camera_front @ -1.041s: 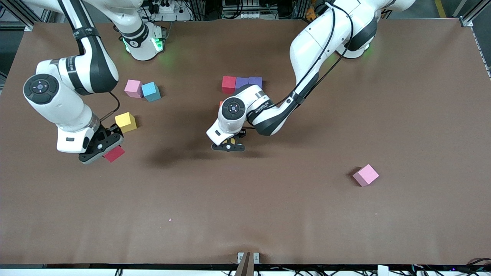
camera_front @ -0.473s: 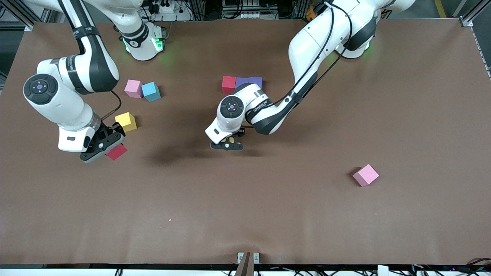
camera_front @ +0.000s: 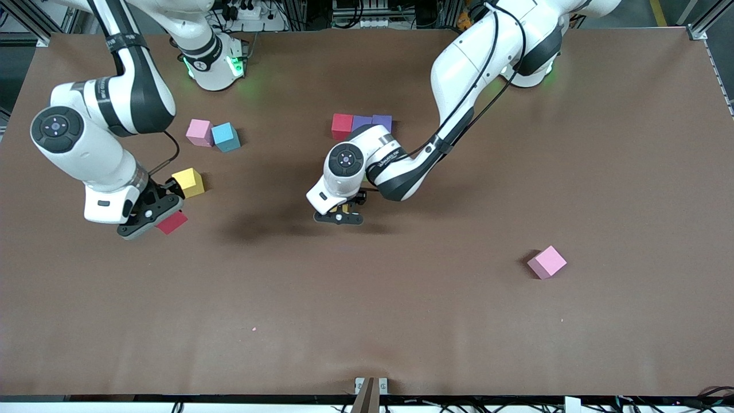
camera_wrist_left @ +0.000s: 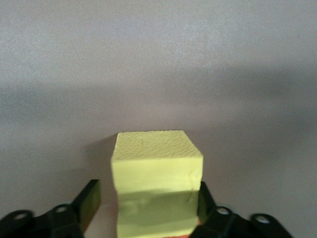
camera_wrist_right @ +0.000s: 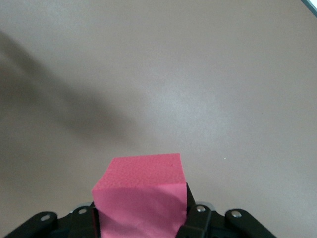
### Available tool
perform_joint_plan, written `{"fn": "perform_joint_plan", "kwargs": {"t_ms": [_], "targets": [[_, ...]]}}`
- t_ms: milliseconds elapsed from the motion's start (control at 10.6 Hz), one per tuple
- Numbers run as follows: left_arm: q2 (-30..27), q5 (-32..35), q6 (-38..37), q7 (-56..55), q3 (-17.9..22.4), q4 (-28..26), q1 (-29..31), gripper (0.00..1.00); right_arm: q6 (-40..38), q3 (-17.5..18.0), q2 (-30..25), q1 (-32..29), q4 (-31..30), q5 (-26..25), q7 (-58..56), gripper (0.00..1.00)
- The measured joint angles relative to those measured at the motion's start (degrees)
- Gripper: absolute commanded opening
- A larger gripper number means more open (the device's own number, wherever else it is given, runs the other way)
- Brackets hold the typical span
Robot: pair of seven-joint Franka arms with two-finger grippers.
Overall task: Form number 2 with 11 blocks
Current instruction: 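Lower yellow at center with the left gripper while the right gripper lifts red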
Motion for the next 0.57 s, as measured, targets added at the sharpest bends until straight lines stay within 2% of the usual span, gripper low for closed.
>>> {"fn": "perform_joint_plan", "kwargs": {"t_ms": [568], "targets": [[-1.5,0.0,-0.4,0.9,0.1,1.4,0.3,1.0,-0.1,0.0,-0.1,0.0,-0.1,1.6,0.0,0.35]]}}
